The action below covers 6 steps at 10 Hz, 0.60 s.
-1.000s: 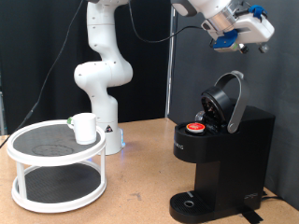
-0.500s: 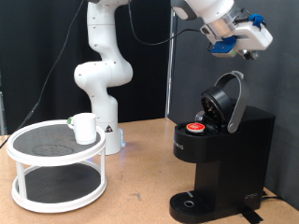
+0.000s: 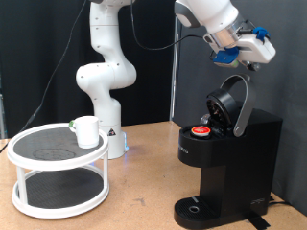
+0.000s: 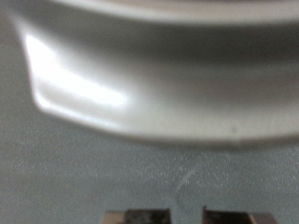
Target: Make a cup of coffee with the keurig machine
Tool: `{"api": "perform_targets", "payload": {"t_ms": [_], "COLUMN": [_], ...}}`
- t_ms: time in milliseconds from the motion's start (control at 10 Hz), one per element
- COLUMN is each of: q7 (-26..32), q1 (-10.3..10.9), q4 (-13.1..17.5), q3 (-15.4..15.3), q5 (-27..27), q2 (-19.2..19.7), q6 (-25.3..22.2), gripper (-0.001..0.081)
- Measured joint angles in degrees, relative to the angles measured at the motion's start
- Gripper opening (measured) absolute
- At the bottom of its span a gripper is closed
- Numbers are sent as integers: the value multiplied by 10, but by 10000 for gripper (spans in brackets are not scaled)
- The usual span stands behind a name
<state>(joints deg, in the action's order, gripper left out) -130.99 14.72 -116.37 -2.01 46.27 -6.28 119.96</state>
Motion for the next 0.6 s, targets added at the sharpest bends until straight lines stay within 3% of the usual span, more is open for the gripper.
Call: {"api": "perform_targets", "payload": {"t_ms": [600], "q7": [12], "q1": [-10], "q4": [-8], "q3": [8], "q5": [0], "q2": [0], "q6": [-1], "gripper": [0]}}
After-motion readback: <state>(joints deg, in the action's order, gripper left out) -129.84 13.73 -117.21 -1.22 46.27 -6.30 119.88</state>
